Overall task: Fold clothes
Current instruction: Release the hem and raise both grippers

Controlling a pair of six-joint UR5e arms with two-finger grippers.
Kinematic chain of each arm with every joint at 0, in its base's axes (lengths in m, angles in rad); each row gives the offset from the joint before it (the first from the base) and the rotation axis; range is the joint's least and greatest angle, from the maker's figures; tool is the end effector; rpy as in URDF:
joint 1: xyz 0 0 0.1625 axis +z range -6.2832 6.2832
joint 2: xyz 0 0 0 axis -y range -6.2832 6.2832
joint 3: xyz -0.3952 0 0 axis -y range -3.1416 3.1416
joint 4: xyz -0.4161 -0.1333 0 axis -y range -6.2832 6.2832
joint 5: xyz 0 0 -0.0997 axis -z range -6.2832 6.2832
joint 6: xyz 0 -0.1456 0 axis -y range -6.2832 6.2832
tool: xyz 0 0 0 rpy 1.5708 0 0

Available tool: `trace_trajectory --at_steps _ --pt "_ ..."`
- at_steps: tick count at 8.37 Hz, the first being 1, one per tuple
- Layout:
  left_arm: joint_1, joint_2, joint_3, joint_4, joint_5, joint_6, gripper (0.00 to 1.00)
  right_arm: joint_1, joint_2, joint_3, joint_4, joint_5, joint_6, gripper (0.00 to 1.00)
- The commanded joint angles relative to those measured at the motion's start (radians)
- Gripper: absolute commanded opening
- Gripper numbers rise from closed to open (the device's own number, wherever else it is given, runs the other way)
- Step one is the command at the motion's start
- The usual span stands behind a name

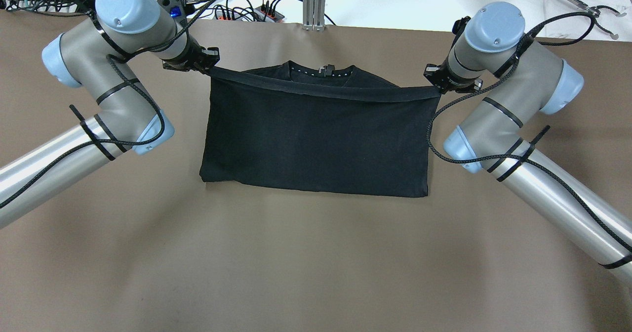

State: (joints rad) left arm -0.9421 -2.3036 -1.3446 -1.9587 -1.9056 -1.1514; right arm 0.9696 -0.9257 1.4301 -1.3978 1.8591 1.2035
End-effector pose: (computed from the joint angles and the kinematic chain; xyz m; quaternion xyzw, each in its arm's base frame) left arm 0.4001 -0.6956 0.2627 0.1517 0.4259 -0.1601 0.8775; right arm -0.3581 -0.6846 0.3235 0.0975 -0.3420 0.2313 0.9056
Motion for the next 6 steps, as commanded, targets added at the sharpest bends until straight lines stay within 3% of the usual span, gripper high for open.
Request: trace_trajectory --at_steps 1,2,3,5,6 --pt "-0.007 -0.066 0.195 -0.163 0.011 0.01 0.63 -0.015 0.054 -0.115 0.094 -0.081 0.057 0.64" --pt "-0.009 -0.065 0.197 -0.164 0.014 0.01 0.7 -0.025 0.076 -0.12 0.094 -0.095 0.097 0.86" --pt "-0.01 -0.06 0.197 -0.169 0.014 0.01 0.72 -0.025 0.08 -0.119 0.094 -0.097 0.106 0.93" --pt "-0.01 -0.054 0.19 -0.172 0.014 -0.004 0.73 -0.054 0.047 -0.068 0.099 -0.093 0.152 0.94" --pt "-0.009 -0.051 0.191 -0.172 0.014 -0.005 0.73 -0.092 -0.054 0.048 0.155 -0.093 0.157 0.94"
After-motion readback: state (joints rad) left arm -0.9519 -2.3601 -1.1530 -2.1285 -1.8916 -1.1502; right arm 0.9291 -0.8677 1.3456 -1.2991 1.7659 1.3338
